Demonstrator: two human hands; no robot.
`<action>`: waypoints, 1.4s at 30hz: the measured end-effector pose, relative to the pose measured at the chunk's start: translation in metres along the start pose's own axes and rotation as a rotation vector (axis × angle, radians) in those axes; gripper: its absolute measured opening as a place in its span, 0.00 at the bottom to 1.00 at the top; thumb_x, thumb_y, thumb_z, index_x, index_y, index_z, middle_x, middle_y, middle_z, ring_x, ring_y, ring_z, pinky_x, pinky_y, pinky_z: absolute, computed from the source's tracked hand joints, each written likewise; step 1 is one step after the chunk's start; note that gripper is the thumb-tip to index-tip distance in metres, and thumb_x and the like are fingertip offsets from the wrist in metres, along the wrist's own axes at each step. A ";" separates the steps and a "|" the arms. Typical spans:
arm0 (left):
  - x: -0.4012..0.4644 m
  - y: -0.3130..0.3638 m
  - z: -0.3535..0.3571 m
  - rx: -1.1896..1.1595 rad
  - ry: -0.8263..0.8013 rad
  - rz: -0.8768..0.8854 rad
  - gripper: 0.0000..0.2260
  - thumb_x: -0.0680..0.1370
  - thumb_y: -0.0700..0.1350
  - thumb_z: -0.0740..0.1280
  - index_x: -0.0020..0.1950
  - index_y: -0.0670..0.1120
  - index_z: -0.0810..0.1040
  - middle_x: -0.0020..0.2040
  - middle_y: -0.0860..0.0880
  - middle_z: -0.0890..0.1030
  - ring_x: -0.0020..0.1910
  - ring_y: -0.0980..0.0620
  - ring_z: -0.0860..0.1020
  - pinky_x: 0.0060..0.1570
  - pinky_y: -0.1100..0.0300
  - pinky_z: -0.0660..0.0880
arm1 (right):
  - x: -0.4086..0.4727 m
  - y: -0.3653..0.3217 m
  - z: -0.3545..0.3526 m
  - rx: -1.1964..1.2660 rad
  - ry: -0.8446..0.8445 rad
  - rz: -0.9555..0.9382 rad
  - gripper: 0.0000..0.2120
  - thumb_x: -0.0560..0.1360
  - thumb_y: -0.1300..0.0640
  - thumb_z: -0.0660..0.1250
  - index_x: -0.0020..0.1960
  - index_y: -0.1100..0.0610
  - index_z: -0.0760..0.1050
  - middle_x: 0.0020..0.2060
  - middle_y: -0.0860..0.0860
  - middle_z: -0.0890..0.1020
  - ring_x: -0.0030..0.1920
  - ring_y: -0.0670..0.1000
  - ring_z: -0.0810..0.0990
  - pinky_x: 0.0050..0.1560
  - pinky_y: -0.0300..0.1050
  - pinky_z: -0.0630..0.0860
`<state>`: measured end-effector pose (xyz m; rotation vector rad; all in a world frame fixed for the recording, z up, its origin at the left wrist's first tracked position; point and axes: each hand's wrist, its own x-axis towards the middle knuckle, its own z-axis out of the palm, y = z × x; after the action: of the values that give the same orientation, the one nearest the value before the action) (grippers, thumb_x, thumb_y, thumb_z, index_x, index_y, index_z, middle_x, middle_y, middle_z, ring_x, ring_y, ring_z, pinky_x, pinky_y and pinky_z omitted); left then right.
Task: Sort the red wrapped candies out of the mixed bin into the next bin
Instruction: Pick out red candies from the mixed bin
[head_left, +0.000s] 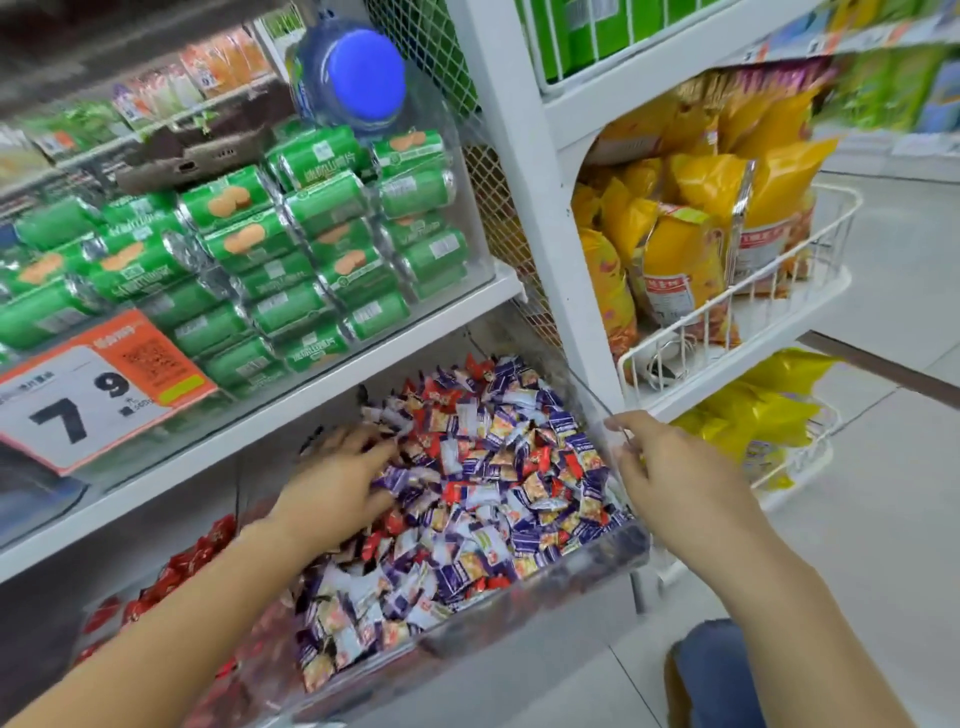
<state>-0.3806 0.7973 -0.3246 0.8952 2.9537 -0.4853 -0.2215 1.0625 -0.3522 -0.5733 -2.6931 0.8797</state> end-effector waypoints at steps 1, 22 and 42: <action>-0.002 -0.006 -0.001 -0.010 0.006 -0.032 0.26 0.71 0.61 0.57 0.68 0.55 0.70 0.71 0.49 0.67 0.70 0.45 0.63 0.68 0.48 0.61 | 0.000 -0.001 0.000 -0.002 0.005 0.002 0.16 0.80 0.54 0.55 0.67 0.48 0.68 0.54 0.52 0.79 0.52 0.57 0.78 0.42 0.48 0.72; 0.130 0.098 -0.033 -0.712 -0.234 -0.076 0.49 0.57 0.82 0.57 0.72 0.57 0.65 0.72 0.53 0.67 0.68 0.48 0.69 0.67 0.49 0.67 | 0.003 -0.004 -0.002 -0.086 -0.018 -0.020 0.14 0.80 0.59 0.55 0.64 0.50 0.65 0.53 0.52 0.77 0.49 0.55 0.79 0.41 0.47 0.73; -0.019 0.018 -0.041 -0.812 -0.292 0.097 0.31 0.64 0.58 0.62 0.68 0.68 0.63 0.73 0.62 0.60 0.73 0.58 0.56 0.72 0.48 0.55 | -0.001 -0.007 0.002 -0.071 0.010 -0.011 0.15 0.79 0.61 0.55 0.65 0.53 0.66 0.51 0.56 0.78 0.48 0.60 0.78 0.39 0.49 0.72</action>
<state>-0.3516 0.8131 -0.2888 0.7549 2.4471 0.5169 -0.2232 1.0554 -0.3493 -0.5754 -2.7254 0.7783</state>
